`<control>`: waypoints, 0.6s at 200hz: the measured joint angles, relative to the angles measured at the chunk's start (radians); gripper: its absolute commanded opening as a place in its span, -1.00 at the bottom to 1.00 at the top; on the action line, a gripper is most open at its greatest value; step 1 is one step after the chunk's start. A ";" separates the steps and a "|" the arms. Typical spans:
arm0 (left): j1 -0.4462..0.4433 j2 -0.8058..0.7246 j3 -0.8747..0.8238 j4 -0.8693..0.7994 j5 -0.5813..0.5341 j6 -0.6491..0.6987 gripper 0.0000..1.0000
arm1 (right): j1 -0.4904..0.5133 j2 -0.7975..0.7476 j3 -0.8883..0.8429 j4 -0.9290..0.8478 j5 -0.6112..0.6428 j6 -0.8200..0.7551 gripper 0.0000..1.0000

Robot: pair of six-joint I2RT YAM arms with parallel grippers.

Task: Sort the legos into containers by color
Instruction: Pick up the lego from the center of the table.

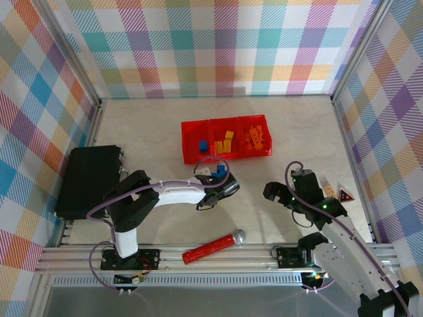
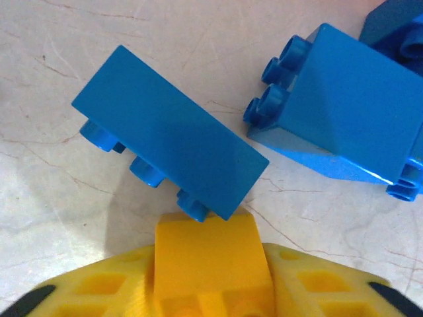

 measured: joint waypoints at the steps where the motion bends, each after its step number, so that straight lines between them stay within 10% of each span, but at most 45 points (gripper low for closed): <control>1: 0.000 0.000 0.000 0.000 0.000 0.001 -0.29 | 0.000 0.000 0.000 0.000 0.000 0.000 0.98; 120: 0.001 -0.016 0.316 -0.095 0.022 0.316 -0.35 | 0.000 -0.003 -0.011 0.016 0.015 0.004 0.98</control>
